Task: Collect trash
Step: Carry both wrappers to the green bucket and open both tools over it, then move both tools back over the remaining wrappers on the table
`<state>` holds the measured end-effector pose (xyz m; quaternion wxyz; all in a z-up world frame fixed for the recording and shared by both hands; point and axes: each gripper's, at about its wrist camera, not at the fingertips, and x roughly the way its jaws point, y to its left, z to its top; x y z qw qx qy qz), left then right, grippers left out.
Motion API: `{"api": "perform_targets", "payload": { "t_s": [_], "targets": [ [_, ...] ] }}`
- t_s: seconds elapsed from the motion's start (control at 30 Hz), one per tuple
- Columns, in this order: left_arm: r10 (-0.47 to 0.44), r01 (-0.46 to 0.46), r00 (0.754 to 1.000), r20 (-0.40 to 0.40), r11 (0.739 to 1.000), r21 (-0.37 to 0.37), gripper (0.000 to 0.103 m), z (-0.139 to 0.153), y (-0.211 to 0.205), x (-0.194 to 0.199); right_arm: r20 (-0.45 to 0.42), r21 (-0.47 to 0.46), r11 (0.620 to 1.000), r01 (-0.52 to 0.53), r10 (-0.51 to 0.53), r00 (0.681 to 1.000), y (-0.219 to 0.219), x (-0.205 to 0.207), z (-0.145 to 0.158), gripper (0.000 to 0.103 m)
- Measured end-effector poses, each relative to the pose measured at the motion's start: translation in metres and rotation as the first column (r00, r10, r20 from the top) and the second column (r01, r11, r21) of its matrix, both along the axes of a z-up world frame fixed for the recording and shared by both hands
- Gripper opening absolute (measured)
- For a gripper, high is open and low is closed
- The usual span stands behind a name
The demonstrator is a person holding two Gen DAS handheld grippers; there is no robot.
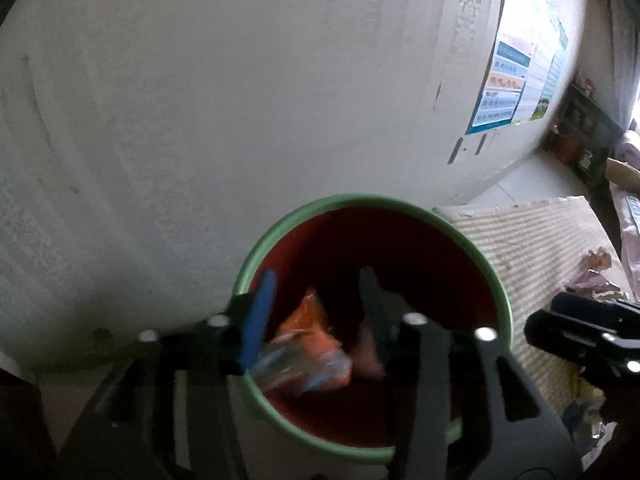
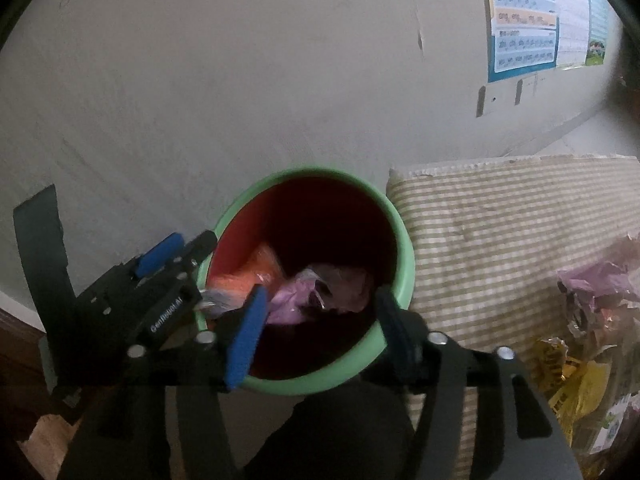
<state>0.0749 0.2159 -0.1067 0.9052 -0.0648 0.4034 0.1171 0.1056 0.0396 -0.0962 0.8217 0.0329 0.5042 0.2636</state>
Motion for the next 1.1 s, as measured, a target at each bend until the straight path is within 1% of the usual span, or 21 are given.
{"api": "perform_targets", "payload": {
  "t_s": [0.03,0.07,0.1,0.3,0.4,0.53,0.67,0.87,0.97,1.1],
  "targets": [
    [0.002,-0.002,1.0,0.001,1.0,0.002,0.052,0.0,0.0,-0.001,0.003,0.001,1.0,0.002,-0.002,1.0,-0.001,0.001,0.001,0.058],
    [0.008,-0.008,1.0,0.0,1.0,0.007,0.057,0.0,-0.001,-0.002,0.007,0.002,1.0,0.005,-0.005,1.0,-0.002,0.0,0.003,0.059],
    [0.014,-0.014,1.0,0.0,1.0,0.012,0.059,0.0,-0.001,-0.002,0.013,0.002,1.0,0.011,-0.011,1.0,-0.003,-0.001,0.005,0.06],
    [0.024,-0.024,1.0,0.009,1.0,0.013,0.063,0.006,-0.005,-0.01,0.063,0.02,0.998,0.06,-0.062,0.996,-0.025,-0.012,0.024,0.062],
    [0.002,-0.003,1.0,0.021,1.0,0.017,0.065,0.015,-0.021,-0.014,0.1,0.024,0.995,0.097,-0.099,0.99,-0.043,-0.022,0.037,0.063],
    [-0.063,0.063,0.997,0.053,0.998,0.003,0.067,0.03,-0.057,-0.017,0.151,0.03,0.987,0.159,-0.162,0.975,-0.075,-0.04,0.055,0.065],
    [-0.142,0.143,0.986,0.082,0.99,-0.004,0.07,0.045,-0.102,-0.019,0.214,0.018,0.969,0.247,-0.245,0.946,-0.115,-0.061,0.07,0.066],
    [-0.268,0.271,0.957,0.111,0.962,-0.016,0.073,0.063,-0.173,-0.022,0.279,-0.016,0.925,0.38,-0.36,0.89,-0.179,-0.092,0.083,0.07],
    [-0.322,0.327,0.938,0.13,0.945,-0.016,0.076,0.074,-0.207,-0.027,0.291,-0.014,0.897,0.442,-0.42,0.86,-0.209,-0.106,0.085,0.071],
    [-0.368,0.373,0.919,0.142,0.928,-0.011,0.077,0.083,-0.237,-0.035,0.281,0.005,0.86,0.511,-0.491,0.824,-0.245,-0.12,0.078,0.072]
  ]
}}
